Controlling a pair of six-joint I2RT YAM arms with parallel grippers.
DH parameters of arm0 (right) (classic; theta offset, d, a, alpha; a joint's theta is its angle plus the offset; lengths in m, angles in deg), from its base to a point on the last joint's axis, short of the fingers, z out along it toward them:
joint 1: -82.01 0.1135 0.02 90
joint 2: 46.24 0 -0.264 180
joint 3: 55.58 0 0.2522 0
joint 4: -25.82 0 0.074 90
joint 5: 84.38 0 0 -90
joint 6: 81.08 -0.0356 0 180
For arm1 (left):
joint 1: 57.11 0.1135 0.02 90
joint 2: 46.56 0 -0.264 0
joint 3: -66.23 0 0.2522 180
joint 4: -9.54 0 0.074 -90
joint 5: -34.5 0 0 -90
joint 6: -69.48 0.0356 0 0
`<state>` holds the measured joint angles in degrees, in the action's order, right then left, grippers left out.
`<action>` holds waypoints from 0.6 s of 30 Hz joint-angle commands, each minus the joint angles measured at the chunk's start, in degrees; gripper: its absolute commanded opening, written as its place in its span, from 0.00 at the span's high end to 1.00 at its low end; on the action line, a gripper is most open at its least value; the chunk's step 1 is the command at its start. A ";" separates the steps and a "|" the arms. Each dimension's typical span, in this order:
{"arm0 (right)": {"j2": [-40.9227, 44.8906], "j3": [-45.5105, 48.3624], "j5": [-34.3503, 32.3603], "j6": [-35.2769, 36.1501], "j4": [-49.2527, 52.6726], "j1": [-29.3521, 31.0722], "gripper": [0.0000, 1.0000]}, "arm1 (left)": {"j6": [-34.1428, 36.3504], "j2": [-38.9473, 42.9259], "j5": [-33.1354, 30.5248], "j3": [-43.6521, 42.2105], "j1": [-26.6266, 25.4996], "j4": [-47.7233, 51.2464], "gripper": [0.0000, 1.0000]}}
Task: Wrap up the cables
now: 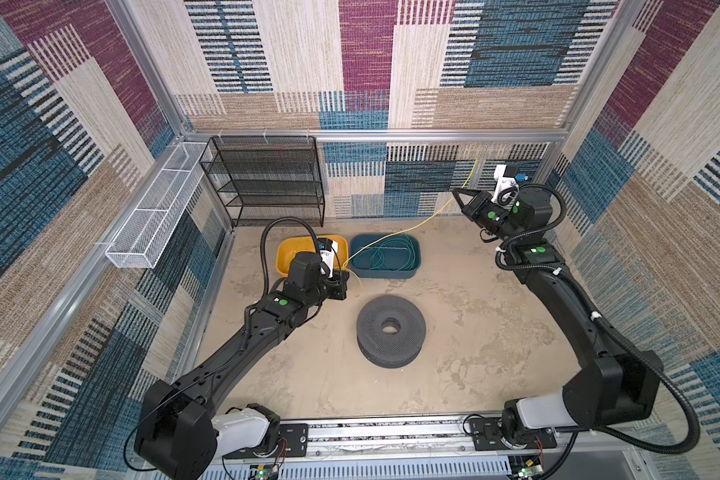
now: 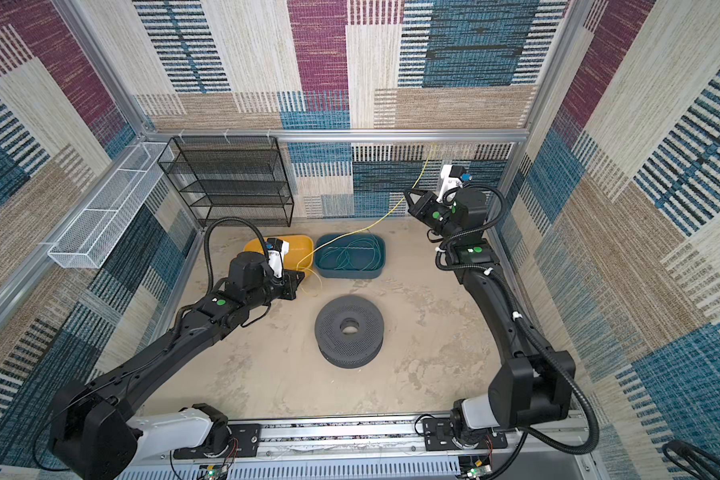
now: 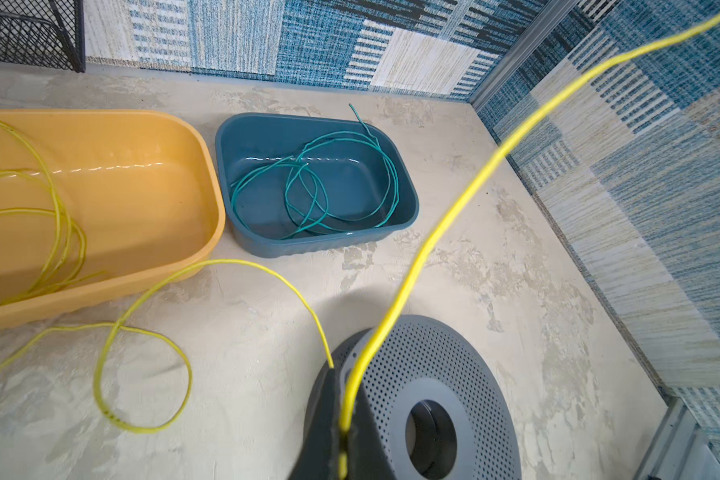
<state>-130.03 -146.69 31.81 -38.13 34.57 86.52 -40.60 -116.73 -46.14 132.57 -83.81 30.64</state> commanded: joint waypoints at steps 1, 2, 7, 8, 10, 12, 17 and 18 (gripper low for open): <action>-1.81 -1.38 -8.01 -4.75 -8.17 -2.33 1.00 | 0.73 1.80 0.34 -2.32 0.12 5.57 1.00; -2.39 -1.98 -9.41 -5.06 -7.99 -2.64 1.00 | 0.97 2.25 0.62 -2.52 -0.02 6.12 1.00; -4.74 -5.54 -12.75 -6.20 -7.42 -4.11 1.00 | 2.44 4.07 1.72 -2.77 -1.62 8.41 1.00; -5.03 -6.23 -12.88 -6.30 -6.94 -4.32 1.00 | 2.87 4.08 2.00 -2.59 -2.06 8.70 1.00; -5.87 -7.45 -12.79 -6.30 -5.25 -4.51 0.98 | 3.14 3.44 3.24 -1.66 -2.82 9.23 1.00; -6.51 -7.39 -11.37 -6.15 -3.91 -4.51 0.70 | 2.42 2.34 4.86 -0.25 -3.46 9.10 1.00; -2.97 2.12 -7.03 -4.82 -2.19 -4.51 0.28 | -2.57 -2.37 7.84 8.12 -4.64 9.10 1.00; -1.30 5.20 -6.46 -4.60 -2.71 -4.51 0.27 | -3.06 -3.41 8.30 9.86 -4.89 9.14 1.00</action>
<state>-134.35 -146.71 24.73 -43.31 32.91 82.00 -40.29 -118.26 -39.84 138.32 -88.22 38.74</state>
